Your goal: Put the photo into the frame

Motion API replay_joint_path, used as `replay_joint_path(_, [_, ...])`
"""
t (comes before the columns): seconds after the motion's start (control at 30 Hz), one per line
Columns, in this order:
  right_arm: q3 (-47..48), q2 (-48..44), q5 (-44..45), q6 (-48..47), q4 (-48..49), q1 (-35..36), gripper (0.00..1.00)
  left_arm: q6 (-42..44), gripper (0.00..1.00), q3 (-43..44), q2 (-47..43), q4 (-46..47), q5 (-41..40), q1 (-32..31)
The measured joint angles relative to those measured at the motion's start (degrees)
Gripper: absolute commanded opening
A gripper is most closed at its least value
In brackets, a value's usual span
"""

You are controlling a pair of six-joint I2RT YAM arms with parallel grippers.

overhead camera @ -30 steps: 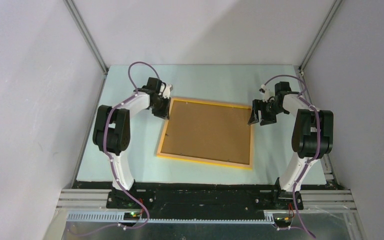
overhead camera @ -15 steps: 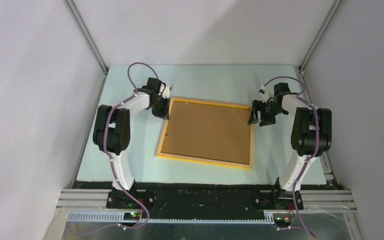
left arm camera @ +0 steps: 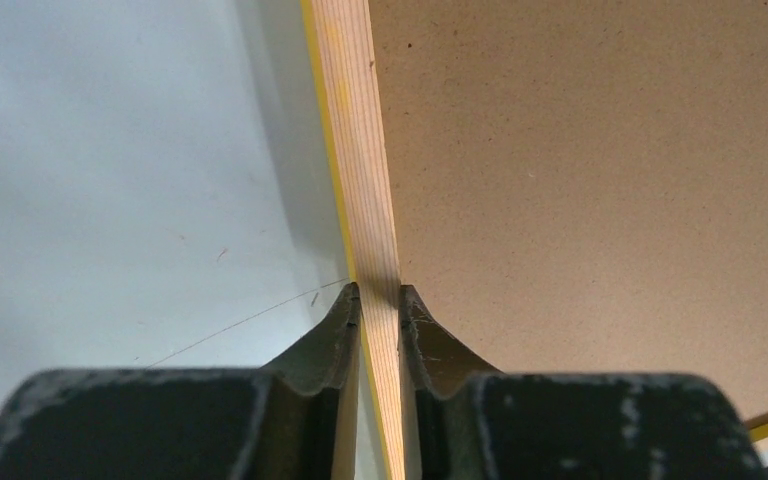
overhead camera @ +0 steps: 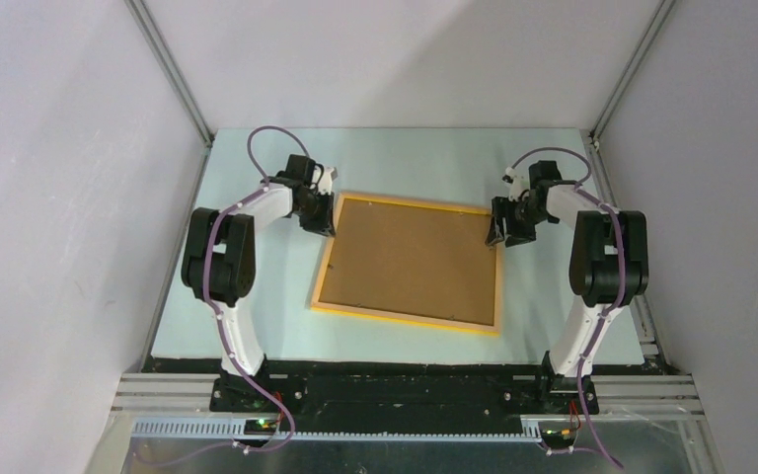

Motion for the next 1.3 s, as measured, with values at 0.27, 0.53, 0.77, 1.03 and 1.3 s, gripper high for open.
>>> replay_joint_path(0.27, [0.63, 0.11, 9.31, -0.35, 0.44, 4.59, 0.46, -1.31, 0.0, -1.11, -0.39, 1.42, 1.51, 0.02])
replay_joint_path(0.53, [0.96, 0.11, 10.88, -0.17, 0.04, 4.9, 0.4, -1.33, 0.0, -1.2, -0.44, 1.55, 1.53, 0.02])
replay_joint_path(0.77, [0.98, 0.17, 9.97, -0.2, 0.0, 4.09, 0.33, -1.33, 0.0, -1.44, -0.57, 1.86, 1.53, 0.02])
replay_joint_path(1.03, [0.98, 0.22, 8.98, -0.68, -0.11, 3.48, 0.29, -1.33, 0.0, -1.46, -0.59, 1.86, 1.53, 0.02])
replay_joint_path(1.3, [1.27, 0.31, 8.31, -3.02, -0.61, 3.08, 0.28, -1.33, 0.0, -1.51, -0.61, 1.88, 1.64, 0.07])
